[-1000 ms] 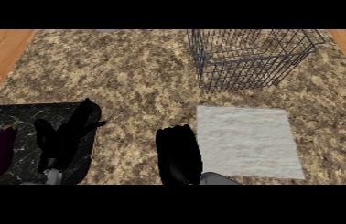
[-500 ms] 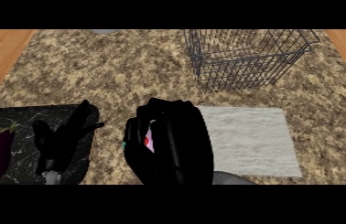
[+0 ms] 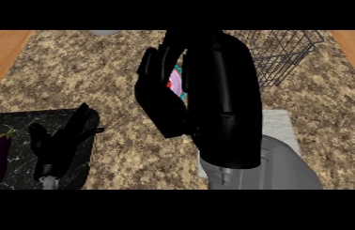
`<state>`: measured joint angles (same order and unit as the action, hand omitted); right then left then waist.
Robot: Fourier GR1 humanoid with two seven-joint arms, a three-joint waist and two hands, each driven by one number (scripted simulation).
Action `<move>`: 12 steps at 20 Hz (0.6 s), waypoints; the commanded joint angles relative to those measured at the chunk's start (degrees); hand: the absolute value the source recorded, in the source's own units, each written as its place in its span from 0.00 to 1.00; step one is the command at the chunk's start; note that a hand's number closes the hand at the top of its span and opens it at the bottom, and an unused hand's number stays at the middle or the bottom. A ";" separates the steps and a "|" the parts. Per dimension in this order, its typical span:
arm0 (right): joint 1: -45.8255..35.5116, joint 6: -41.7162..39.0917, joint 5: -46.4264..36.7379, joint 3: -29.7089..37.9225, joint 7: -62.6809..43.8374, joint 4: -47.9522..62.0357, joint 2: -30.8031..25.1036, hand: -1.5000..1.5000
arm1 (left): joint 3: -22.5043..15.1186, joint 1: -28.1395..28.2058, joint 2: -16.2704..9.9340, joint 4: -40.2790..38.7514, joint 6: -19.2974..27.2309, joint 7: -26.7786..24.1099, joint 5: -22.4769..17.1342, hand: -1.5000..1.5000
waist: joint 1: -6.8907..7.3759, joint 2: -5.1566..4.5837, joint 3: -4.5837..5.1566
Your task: Pick the cupcake from the placemat and place it in the basket
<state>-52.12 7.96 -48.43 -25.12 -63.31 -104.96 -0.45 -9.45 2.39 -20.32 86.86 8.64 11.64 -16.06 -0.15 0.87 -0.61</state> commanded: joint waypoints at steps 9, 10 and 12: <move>-12.08 -8.80 7.02 19.62 -0.37 11.84 -6.18 1.00 | -1.55 3.11 0.43 -6.01 0.92 3.64 2.07 0.50 | 0.24 -1.13 0.65; -10.96 -7.47 6.11 19.05 1.15 14.19 -6.07 1.00 | 0.33 2.40 -1.50 -7.61 -1.42 2.62 0.93 0.50 | 0.39 -1.33 0.69; -9.64 -7.36 5.77 19.14 3.79 17.22 -7.42 1.00 | -2.26 3.42 0.76 -4.79 1.31 3.83 2.69 0.50 | 0.71 -1.33 0.63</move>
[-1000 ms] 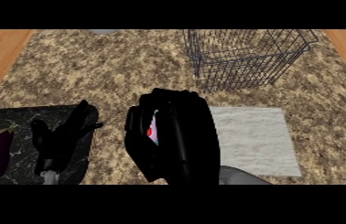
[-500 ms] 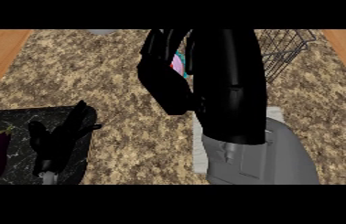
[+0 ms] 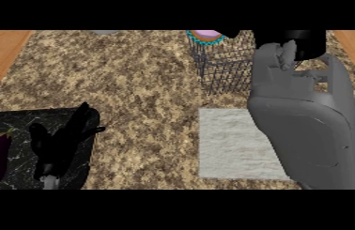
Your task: Pick the cupcake from the placemat and place it in the basket
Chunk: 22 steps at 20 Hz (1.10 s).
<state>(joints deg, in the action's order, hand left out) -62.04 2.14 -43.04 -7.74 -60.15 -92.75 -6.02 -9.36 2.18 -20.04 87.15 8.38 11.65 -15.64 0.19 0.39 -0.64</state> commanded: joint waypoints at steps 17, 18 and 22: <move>5.73 8.96 9.95 13.86 19.28 19.84 -1.27 1.00 | -1.61 5.05 0.91 -5.50 0.58 2.32 2.38 0.50 | 0.81 -0.91 0.60; 4.13 8.75 10.56 15.02 20.73 22.01 -2.46 1.00 | -1.63 5.64 -0.42 -3.25 -0.78 3.50 1.70 0.50 | 1.34 -0.90 0.59; 6.80 8.63 12.57 15.72 25.65 23.66 -2.65 1.00 | -0.42 5.84 -0.14 -5.42 -1.16 0.84 1.68 0.50 | 0.89 -0.86 0.62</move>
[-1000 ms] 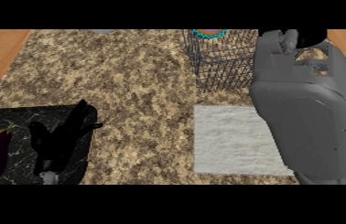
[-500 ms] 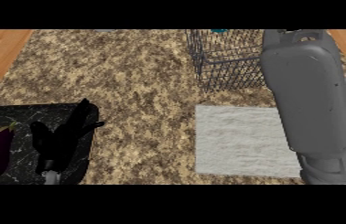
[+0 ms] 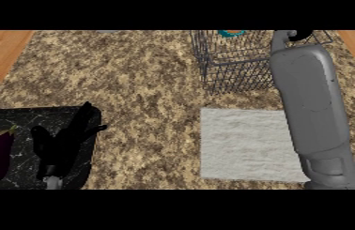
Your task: Pick the cupcake from the placemat and place it in the basket
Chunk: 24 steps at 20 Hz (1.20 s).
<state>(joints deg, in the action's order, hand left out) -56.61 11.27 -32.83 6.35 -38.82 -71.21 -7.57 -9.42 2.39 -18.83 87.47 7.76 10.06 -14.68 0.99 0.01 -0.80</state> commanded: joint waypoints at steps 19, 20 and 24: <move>2.13 0.76 -2.15 4.35 15.46 12.79 -12.40 0.00 | 0.01 4.26 -1.48 -4.79 -0.51 5.00 1.46 0.50 | 0.03 -0.41 0.75; 2.45 -0.26 -1.65 3.52 14.16 10.28 -11.25 0.00 | -1.49 4.27 0.47 -5.68 1.38 5.33 2.84 0.50 | -0.68 -0.17 0.78; 3.04 -0.10 1.86 8.34 12.61 8.59 -13.63 0.00 | 0.49 3.81 -0.68 -5.61 0.09 6.06 1.14 0.50 | -1.26 -0.08 0.78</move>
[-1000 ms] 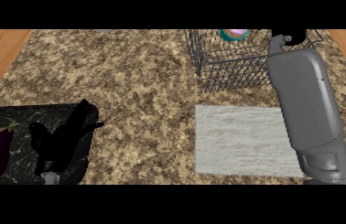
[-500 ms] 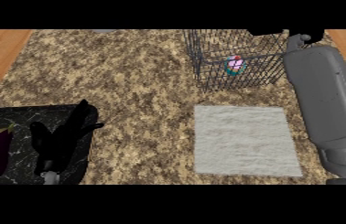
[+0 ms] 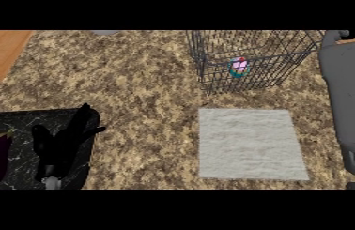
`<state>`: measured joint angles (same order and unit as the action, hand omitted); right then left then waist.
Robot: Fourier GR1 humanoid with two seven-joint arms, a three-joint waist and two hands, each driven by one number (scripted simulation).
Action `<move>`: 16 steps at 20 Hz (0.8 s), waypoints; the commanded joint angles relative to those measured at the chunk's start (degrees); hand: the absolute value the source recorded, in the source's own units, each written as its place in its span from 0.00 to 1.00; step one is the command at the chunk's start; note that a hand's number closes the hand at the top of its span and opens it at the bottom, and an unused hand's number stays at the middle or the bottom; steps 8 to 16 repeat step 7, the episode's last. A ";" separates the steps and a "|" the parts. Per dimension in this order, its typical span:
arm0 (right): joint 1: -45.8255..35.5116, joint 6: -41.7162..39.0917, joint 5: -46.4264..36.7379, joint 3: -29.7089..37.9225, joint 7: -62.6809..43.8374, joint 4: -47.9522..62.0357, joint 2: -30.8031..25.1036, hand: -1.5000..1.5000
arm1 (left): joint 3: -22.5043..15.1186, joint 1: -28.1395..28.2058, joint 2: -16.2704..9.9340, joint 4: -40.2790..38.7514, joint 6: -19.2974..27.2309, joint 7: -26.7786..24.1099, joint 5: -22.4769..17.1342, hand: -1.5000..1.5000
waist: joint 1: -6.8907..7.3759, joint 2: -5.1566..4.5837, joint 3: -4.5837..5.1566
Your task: Pick the cupcake from the placemat and place it in the basket
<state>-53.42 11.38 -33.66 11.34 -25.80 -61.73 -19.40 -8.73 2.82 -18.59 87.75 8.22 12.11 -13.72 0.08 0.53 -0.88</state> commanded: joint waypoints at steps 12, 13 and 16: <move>7.61 -3.53 6.58 8.74 -1.66 -6.45 -7.83 0.00 | 0.12 5.60 -0.93 -3.22 0.71 5.03 0.36 0.50 | -1.43 -0.14 0.83; 7.61 -3.53 6.58 8.74 -1.66 -6.45 -7.83 0.00 | 0.12 5.60 -0.93 -3.22 0.71 5.03 0.36 0.50 | -1.43 -0.14 0.83; 7.61 -3.53 6.58 8.74 -1.66 -6.45 -7.83 0.00 | 0.12 5.60 -0.93 -3.22 0.71 5.03 0.36 0.50 | -1.43 -0.14 0.83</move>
